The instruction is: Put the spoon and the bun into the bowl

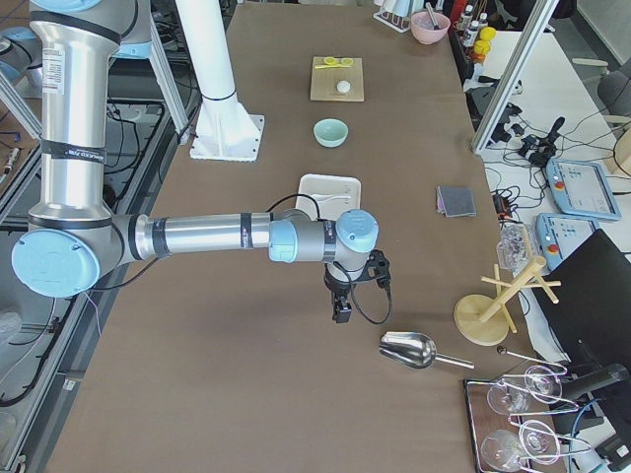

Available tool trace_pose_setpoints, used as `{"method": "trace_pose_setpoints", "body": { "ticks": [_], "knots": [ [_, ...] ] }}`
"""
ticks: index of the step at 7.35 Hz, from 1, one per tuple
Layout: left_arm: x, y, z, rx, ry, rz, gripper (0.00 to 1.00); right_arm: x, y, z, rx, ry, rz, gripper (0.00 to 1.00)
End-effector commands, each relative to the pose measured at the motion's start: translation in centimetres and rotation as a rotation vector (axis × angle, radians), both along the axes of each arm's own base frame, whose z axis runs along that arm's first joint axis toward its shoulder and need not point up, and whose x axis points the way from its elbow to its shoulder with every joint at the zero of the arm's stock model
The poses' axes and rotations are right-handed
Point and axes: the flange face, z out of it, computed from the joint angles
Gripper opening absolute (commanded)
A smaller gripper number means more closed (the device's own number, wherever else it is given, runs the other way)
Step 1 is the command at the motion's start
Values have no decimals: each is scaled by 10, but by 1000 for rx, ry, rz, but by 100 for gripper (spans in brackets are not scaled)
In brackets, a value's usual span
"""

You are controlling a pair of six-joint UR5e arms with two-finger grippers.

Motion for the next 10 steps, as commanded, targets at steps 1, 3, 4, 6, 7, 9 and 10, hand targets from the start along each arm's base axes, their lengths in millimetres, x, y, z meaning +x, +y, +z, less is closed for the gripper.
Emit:
{"method": "trace_pose_setpoints", "body": {
  "ticks": [1, 3, 4, 6, 7, 9, 10],
  "knots": [
    [0, 1, 0, -2, 0, 0, 98, 0, 0, 0, 0, 0, 0, 100],
    [0, 1, -2, 4, 2, 0, 98, 0, 0, -1, 7, -3, -6, 100],
    [0, 0, -5, 9, 2, 0, 98, -1, -1, -8, 27, -6, -6, 100],
    [1, -9, -26, 55, 4, -1, 98, -2, -8, -24, 237, -37, -1, 100],
    [2, -14, -43, 89, 27, 0, 98, -2, -12, -39, 338, -55, 20, 100],
    [9, -23, -64, 242, 142, 15, 98, -3, -28, -78, 424, -89, 130, 100],
    [9, -40, -65, 313, 145, 14, 98, -8, -42, -95, 424, -104, 156, 100]
  ]
}}
